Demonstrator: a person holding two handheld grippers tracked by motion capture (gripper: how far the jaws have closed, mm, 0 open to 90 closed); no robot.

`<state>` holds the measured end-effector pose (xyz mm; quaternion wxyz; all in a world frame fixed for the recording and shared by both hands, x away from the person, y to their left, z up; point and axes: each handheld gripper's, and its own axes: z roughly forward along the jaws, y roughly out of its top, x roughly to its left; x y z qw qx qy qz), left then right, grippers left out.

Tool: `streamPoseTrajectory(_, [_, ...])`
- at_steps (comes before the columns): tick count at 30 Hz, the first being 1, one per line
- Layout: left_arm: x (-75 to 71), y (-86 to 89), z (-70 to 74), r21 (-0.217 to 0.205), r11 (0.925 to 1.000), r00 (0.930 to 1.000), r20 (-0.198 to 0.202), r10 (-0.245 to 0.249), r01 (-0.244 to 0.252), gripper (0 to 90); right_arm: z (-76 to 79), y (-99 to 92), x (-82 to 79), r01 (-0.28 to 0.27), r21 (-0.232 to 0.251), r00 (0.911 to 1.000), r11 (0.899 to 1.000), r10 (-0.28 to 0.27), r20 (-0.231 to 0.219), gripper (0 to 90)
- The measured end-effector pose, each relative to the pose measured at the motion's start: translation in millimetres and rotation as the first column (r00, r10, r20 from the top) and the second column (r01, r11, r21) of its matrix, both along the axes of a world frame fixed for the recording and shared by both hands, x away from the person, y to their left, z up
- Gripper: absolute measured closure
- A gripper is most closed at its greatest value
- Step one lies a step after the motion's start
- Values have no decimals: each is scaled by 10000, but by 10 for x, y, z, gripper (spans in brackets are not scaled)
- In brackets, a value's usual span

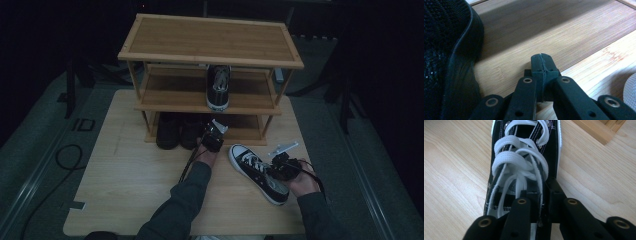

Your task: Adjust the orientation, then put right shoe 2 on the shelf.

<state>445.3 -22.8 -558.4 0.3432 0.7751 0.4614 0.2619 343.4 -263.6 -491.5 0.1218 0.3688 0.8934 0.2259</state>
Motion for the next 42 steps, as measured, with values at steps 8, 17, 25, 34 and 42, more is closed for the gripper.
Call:
streamPoseTrajectory(8, [1,1,0,-8,10000,10000,-4,0,0,900,14,-50,-8,416,553,9991,9976,-413,-76,878])
streamPoseTrajectory(17, [0,-1,0,5,10000,10000,2,-1,1,900,35,-69,0,559,896,9984,9944,-548,-142,881])
streamPoseTrajectory(25, [0,-1,0,5,10000,10000,4,-2,2,900,64,-61,6,623,1001,9980,9930,-612,-135,882])
streamPoseTrajectory(34, [-1,-2,0,11,10000,10000,3,2,-2,900,119,-93,5,674,1169,9977,9909,-668,-89,882])
streamPoseTrajectory(42, [-1,-2,0,3,10000,10000,6,-4,4,900,156,-116,13,711,1273,9974,9893,-714,-27,881])
